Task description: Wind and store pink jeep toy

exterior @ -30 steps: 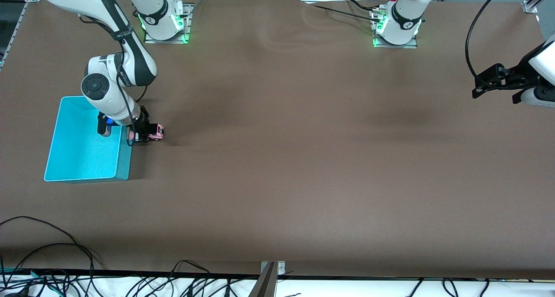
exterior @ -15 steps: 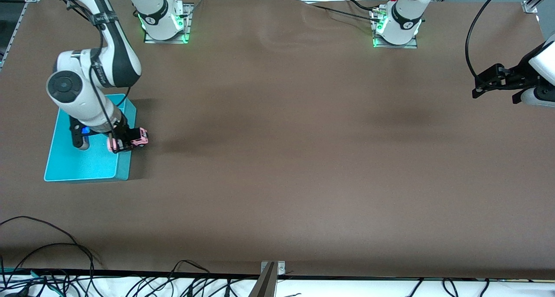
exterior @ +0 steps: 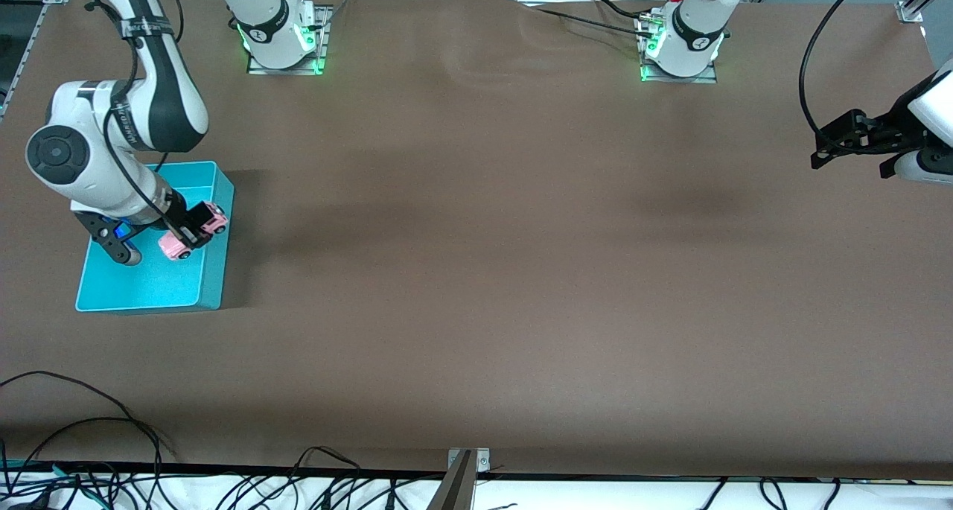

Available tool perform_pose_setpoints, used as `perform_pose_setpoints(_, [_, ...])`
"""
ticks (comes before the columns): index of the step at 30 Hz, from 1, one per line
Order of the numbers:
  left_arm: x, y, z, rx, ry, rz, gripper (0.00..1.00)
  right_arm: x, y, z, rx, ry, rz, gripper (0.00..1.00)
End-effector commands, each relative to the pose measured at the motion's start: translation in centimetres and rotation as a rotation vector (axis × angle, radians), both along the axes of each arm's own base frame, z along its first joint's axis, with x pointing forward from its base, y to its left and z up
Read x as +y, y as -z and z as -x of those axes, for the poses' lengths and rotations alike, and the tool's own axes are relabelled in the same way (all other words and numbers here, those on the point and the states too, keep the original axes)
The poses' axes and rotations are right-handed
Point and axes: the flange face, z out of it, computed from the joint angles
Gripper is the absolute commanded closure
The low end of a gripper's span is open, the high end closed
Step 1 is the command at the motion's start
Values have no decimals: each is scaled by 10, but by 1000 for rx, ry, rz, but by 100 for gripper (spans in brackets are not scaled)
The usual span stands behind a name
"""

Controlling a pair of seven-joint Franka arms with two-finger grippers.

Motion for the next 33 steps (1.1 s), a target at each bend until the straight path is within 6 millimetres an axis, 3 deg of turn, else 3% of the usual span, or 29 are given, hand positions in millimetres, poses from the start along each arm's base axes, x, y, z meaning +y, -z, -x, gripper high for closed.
perform_pose_setpoints(1, [2,-6,-3,-9,17,-5,0,-38,-5,4,66,-190,-37,100])
perform_pose_setpoints(7, [2,-6,-3,-9,17,-5,0,-82,-1,12,110,-327,-56,100])
perform_pose_setpoints(11, [2,-6,-3,-9,17,-5,0,-100,3,16,132,-390,-69,100])
perform_pose_setpoints(25, [2,-6,-3,-9,17,-9,0,-133,59,35,244,-492,-126,100])
perform_pose_setpoints(33, [3,0,-6,1,16,-4,0,-153,73,38,247,-461,-117,100])
